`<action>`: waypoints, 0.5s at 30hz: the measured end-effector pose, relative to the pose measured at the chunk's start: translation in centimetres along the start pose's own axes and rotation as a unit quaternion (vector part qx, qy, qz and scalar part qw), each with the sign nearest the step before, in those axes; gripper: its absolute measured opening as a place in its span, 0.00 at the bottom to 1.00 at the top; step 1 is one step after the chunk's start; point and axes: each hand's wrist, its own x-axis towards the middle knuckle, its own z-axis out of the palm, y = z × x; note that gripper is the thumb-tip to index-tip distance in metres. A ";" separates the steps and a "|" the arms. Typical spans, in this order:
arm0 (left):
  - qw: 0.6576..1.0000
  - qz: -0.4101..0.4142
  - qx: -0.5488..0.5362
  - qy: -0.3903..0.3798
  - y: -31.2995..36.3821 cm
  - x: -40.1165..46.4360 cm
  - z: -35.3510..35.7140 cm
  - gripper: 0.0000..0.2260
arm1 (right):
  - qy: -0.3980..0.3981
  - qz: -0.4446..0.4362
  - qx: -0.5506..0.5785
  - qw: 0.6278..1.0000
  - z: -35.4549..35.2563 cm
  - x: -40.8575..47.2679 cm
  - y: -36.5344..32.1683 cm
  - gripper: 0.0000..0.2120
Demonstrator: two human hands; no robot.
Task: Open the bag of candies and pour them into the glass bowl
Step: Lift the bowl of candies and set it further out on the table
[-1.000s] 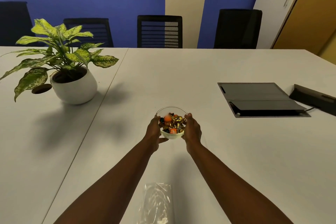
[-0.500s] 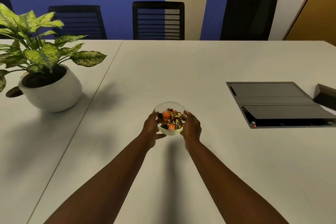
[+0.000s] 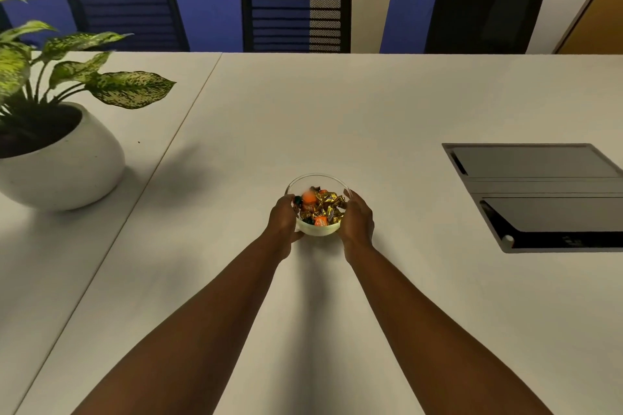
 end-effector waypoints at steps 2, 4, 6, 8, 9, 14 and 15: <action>1.000 0.001 0.001 0.005 0.0 0.8 0.1 0.08 | -0.003 0.001 0.003 1.000 0.3 0.7 0.4 0.18; 1.000 0.003 -0.002 0.006 -0.1 1.2 0.2 0.12 | -0.004 -0.001 0.003 1.000 0.6 1.2 0.6 0.18; 1.000 0.000 -0.006 0.005 -0.1 1.6 0.2 0.16 | -0.002 -0.006 -0.003 1.000 0.8 1.5 0.8 0.18; 1.000 -0.001 0.000 0.003 -0.1 1.7 0.1 0.17 | -0.001 -0.012 -0.011 1.000 1.0 1.8 1.0 0.18; 1.000 0.001 0.006 0.005 0.0 1.6 0.1 0.17 | 0.000 -0.011 -0.015 1.000 1.0 1.8 1.0 0.18; 0.999 0.013 0.031 0.014 -0.4 2.8 -0.4 0.11 | 0.001 -0.011 -0.026 1.000 1.1 2.0 1.3 0.19; 0.999 0.015 0.047 0.018 -0.5 3.0 -0.5 0.11 | 0.002 -0.012 -0.027 1.000 1.1 1.8 1.3 0.19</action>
